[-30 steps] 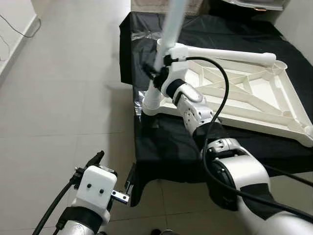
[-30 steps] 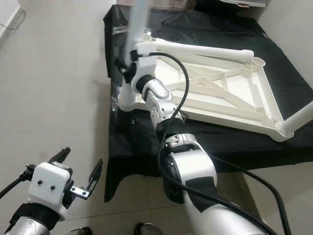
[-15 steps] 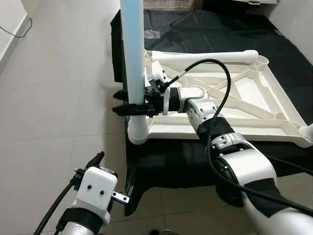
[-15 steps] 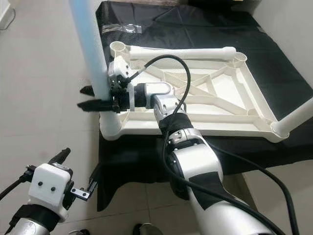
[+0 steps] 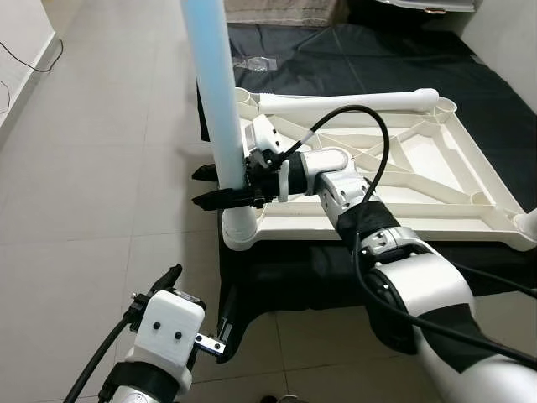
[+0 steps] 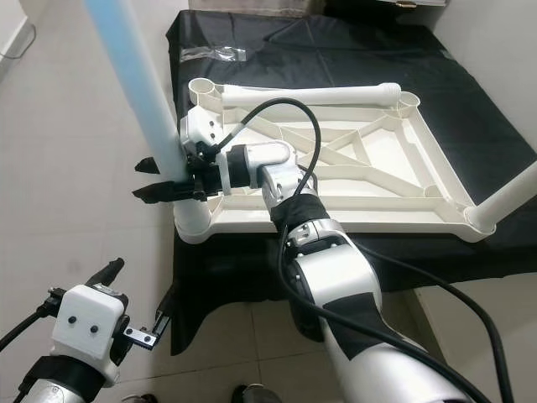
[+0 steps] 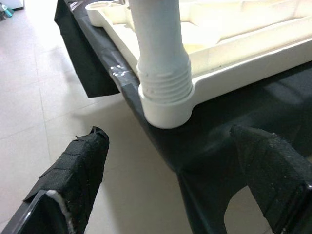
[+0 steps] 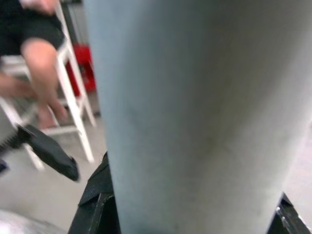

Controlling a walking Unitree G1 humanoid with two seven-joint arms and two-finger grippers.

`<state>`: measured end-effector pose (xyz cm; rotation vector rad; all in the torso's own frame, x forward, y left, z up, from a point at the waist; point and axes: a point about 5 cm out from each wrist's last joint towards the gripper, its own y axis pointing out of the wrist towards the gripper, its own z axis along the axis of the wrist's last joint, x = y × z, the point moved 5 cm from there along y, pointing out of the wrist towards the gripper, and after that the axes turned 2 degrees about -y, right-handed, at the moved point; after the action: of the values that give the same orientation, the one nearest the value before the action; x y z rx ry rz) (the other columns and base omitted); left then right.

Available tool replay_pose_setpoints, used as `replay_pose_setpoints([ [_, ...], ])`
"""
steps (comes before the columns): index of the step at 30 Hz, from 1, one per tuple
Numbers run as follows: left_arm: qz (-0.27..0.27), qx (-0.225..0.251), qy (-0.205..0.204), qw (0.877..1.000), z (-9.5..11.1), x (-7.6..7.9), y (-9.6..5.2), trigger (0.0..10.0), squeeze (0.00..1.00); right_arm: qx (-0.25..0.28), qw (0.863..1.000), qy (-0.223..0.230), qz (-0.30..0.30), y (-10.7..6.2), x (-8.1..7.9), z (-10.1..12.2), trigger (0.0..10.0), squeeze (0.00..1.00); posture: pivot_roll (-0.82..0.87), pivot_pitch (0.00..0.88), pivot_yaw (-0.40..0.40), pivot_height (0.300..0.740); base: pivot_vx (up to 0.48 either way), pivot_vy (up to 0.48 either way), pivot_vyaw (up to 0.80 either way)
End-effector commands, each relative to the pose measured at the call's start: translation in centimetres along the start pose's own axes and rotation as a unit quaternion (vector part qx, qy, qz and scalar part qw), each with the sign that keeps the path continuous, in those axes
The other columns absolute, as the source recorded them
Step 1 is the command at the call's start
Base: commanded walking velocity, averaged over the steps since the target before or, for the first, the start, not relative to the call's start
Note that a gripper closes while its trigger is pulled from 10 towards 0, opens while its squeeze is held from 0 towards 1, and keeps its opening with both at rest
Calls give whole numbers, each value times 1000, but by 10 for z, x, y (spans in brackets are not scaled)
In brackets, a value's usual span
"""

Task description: Building children table

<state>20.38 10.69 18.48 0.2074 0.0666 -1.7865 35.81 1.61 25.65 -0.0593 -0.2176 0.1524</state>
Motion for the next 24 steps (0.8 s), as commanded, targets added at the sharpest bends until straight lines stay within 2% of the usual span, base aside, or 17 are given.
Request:
replay_pose_setpoints([
  [1, -7, -3, 2, 1000, 1, 2, -2, 10000, 0, 1, 997, 64, 46, 14, -17, -23, 0, 0, 191, 259, -104, 740, 0, 0, 0],
  [8, -20, 1, -3, 1000, 8, 8, -5, 10000, 0, -30, 997, 28, 59, 23, -17, -20, 0, 0, 209, 290, -100, 740, 0, 0, 0],
  [10, -33, 3, -10, 999, 13, 13, -6, 10000, 0, -15, 999, 5, 51, 28, -12, -7, 0, 0, 229, 329, -88, 740, 0, 0, 0],
  [11, -33, 3, -10, 999, 13, 13, -6, 10000, 0, -15, 999, 5, 51, 28, -12, -7, 0, 0, 229, 329, -88, 740, 0, 0, 0],
  [12, -42, 6, -16, 999, 18, 16, -9, 10000, 0, 1, 998, -8, 62, 31, -11, 6, 0, 0, 234, 336, -88, 740, 0, 0, 0],
  [17, -44, 3, -18, 999, 18, 17, -10, 10000, 0, 9, 996, -24, 83, 35, -14, 15, 0, 0, 239, 348, -83, 740, 0, 0, 0],
  [20, -43, 0, -17, 999, 17, 18, -11, 10000, 0, 46, 993, -53, 91, 37, -12, 38, 0, 0, 262, 370, -88, 740, 0, 0, 0],
  [24, -42, 0, -17, 999, 17, 18, -11, 10000, 0, 56, 992, -60, 90, 37, -11, 45, 0, 0, 262, 370, -88, 740, 0, 0, 0],
])
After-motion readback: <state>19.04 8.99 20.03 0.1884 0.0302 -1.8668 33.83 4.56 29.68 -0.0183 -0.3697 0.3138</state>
